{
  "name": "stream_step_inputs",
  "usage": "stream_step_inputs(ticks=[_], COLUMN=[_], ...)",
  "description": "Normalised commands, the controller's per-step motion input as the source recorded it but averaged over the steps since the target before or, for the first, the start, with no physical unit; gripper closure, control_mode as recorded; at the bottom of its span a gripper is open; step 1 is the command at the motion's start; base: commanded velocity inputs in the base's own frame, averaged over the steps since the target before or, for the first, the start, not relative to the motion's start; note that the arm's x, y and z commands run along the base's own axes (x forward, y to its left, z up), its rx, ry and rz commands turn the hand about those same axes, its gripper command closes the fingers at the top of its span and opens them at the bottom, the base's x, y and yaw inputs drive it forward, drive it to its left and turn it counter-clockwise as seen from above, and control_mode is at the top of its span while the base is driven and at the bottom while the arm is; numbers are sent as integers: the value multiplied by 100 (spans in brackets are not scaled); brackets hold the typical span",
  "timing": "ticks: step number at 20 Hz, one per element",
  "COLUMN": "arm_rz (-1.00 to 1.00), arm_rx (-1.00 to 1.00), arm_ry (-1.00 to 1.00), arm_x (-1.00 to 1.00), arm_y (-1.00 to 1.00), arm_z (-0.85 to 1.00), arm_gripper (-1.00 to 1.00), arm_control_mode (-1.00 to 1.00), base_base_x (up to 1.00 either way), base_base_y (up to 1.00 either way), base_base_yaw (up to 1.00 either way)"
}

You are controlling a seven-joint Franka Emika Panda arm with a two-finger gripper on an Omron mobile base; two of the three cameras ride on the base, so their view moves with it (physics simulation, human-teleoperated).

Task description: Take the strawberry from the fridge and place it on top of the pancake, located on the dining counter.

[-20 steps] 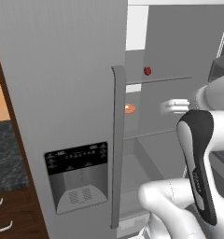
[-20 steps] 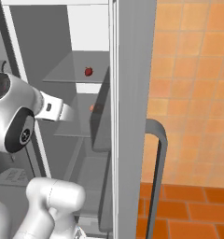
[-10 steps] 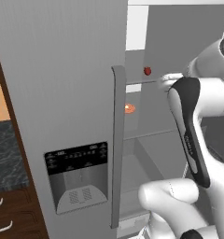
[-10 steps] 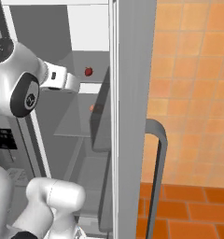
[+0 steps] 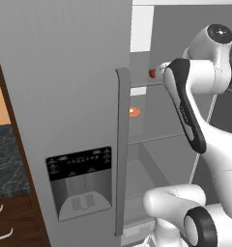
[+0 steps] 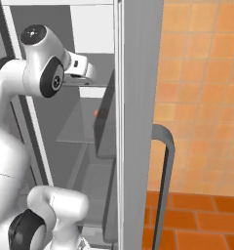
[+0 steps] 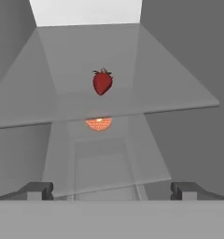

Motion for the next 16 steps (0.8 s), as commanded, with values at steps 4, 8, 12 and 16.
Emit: stream_step_inputs(ticks=[4,8,12,16], arm_rz=[0,0,-3,-1], arm_rx=[0,2,0,0], arm_ry=[0,0,0,0], arm_x=[96,98,64,67], arm_y=[0,0,24,13], arm_z=[0,-15,-15,-11], arm_gripper=[-100,-100,-100,-100], arm_control_mode=[-100,-100,-100,-100], base_base_x=[0,0,0,0], base_base_y=[0,0,0,0], base_base_yaw=[0,0,0,0])
